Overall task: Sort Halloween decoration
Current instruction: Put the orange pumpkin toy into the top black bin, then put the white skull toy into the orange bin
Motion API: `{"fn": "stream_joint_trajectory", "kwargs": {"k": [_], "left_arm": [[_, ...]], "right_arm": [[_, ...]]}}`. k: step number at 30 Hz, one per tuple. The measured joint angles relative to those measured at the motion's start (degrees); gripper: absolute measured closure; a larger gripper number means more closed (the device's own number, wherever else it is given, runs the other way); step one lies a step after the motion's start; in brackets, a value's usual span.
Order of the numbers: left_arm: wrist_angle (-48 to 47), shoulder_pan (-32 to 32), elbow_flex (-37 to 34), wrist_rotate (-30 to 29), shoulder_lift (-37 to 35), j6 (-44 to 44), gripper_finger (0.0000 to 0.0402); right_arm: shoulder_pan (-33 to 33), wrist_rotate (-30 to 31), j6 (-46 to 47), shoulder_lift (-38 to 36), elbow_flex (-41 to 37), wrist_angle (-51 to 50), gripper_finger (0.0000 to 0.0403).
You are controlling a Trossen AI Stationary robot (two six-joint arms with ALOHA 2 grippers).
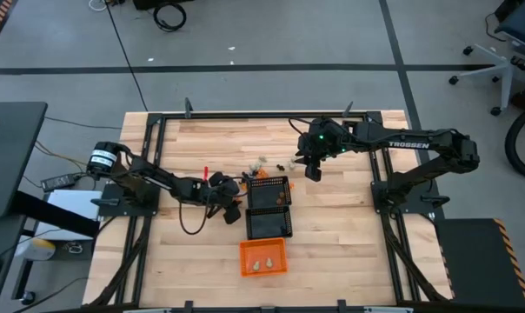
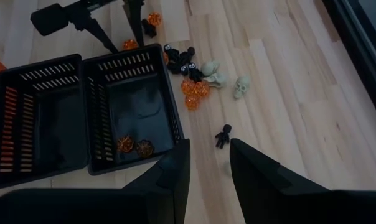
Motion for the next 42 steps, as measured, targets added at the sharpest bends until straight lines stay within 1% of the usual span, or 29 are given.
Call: {"fn": "stream_joint_trajectory", "kwargs": {"k": [3,5,12,16,21,28,32,34,37,42], "left_arm": [[-0.4,0.0,0.0,0.2,0.0,0.2,0.0209],[-0.5,0.0,0.0,0.2,0.0,0.2,0.0220],[-0.7,0.0,0.0,0.4,0.0,0.0,0.0299],[-0.4,-0.1,0.1,2.1,0.0,-0.4,0.0321],[0.7,-0.3,0.1,1.8,0.0,-0.3,0.0327],[-0.8,0.0,1.5,1.9,0.3,2.0,0.0344],[-0.8,-0.3,2.0,1.9,0.4,1.5,0.0361],[-0.6,-0.3,2.1,1.8,0.4,0.2,0.0364],[-0.4,-0.3,2.1,1.6,0.0,-0.9,0.0358],[-0.4,-0.2,2.1,1.4,-1.9,-3.5,0.0320]], "right_arm": [[0.0,0.0,-0.3,0.0,0.0,0.0,0.0286],[0.0,0.0,-0.3,0.0,0.0,-0.1,0.0286],[0.0,0.0,-0.5,0.0,0.0,0.3,0.0286],[0.0,0.0,-0.7,0.0,0.0,-0.1,0.0286],[0.0,0.0,-0.9,0.0,0.0,0.3,0.0286],[-0.4,-0.2,-0.8,0.0,0.0,-0.7,0.0286],[-0.4,-0.5,-1.1,0.0,0.0,-0.4,0.0286],[-0.5,-0.5,-1.6,0.0,0.0,-0.4,0.0286],[-0.7,-0.6,-1.8,0.0,0.0,-0.4,0.0286],[-1.6,-0.3,-2.3,0.6,0.0,0.0,0.0286]]}}
